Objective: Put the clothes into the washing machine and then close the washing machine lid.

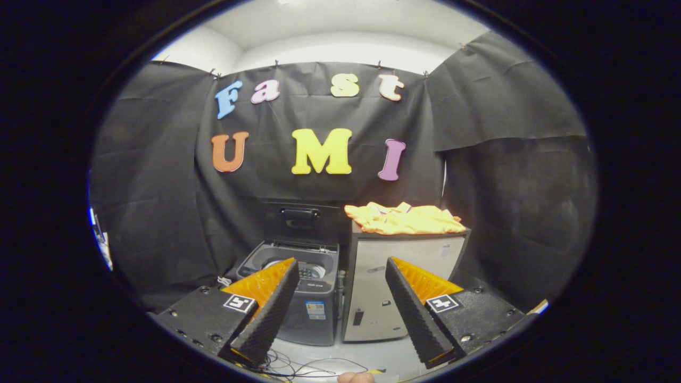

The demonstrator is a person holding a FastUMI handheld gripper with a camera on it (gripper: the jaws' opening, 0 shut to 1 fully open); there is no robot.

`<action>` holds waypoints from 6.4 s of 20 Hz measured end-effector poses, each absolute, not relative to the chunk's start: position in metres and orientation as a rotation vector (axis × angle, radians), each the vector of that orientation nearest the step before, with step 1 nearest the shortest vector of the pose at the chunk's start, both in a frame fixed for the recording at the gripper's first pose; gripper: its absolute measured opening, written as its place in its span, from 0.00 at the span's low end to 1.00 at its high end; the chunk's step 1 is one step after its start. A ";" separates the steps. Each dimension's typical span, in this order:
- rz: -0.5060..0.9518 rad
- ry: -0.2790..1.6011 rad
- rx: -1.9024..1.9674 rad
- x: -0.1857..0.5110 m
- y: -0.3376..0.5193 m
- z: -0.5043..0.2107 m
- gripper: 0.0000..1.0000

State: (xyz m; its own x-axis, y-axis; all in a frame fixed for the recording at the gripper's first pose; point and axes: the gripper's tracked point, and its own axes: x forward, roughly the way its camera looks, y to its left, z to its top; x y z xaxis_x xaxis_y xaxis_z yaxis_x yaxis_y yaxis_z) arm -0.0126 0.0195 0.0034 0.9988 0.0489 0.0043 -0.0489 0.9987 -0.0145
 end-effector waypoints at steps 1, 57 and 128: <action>0.049 -0.007 -0.014 -0.014 0.020 0.004 1.00; -0.075 0.175 -0.014 0.281 -0.126 0.074 1.00; 0.024 0.565 -0.029 0.407 -0.072 0.190 0.07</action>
State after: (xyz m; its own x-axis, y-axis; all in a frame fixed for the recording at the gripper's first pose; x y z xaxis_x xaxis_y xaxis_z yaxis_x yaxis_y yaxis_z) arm 0.4071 -0.0717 0.1903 0.8442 0.0143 -0.5359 -0.0303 0.9993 -0.0211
